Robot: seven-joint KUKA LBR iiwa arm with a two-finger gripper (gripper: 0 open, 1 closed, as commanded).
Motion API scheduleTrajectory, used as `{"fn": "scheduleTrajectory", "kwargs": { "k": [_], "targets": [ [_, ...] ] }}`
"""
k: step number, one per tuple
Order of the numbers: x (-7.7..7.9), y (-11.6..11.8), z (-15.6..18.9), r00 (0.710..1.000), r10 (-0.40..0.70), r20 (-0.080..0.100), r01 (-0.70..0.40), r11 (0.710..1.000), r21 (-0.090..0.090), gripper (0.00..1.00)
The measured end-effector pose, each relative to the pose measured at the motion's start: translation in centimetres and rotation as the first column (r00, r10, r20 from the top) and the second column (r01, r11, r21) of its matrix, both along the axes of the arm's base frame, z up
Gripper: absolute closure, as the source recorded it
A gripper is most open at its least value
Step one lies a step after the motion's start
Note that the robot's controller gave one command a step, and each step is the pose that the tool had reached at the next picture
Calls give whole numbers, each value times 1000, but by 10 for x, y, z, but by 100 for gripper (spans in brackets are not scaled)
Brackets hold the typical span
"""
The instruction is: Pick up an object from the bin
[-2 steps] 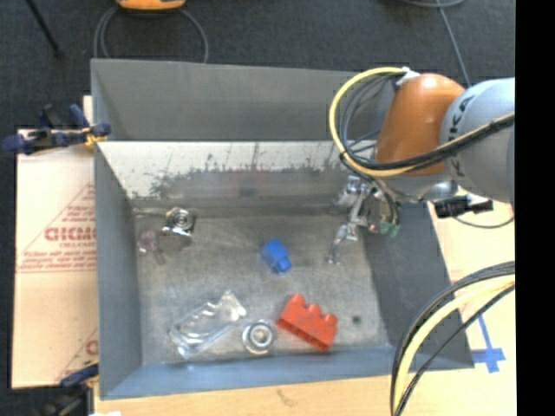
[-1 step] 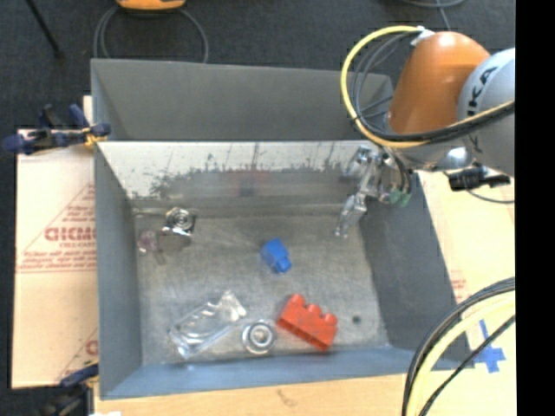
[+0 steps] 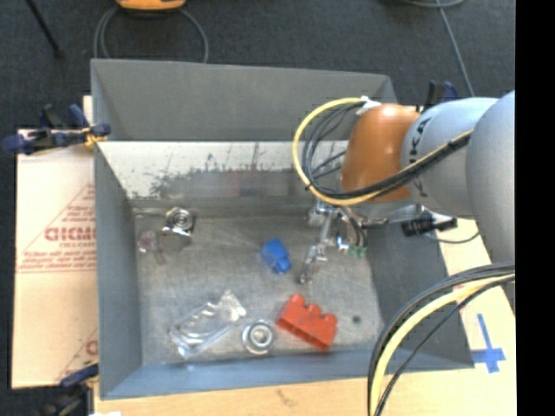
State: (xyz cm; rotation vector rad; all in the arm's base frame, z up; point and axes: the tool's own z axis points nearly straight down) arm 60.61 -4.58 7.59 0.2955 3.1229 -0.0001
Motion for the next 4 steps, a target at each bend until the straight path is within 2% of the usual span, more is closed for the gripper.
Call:
{"fn": "scheduleTrajectory", "kwargs": {
  "k": [1,2,3,4],
  "targets": [
    [-17,77,-1,999,38,10,-38,999,-1,0],
    [-16,76,1,999,37,10,-37,999,0,100],
    [-17,76,-1,999,38,6,-38,999,-1,0],
    [-72,32,-2,984,177,12,-177,984,-2,0]
  ]
}}
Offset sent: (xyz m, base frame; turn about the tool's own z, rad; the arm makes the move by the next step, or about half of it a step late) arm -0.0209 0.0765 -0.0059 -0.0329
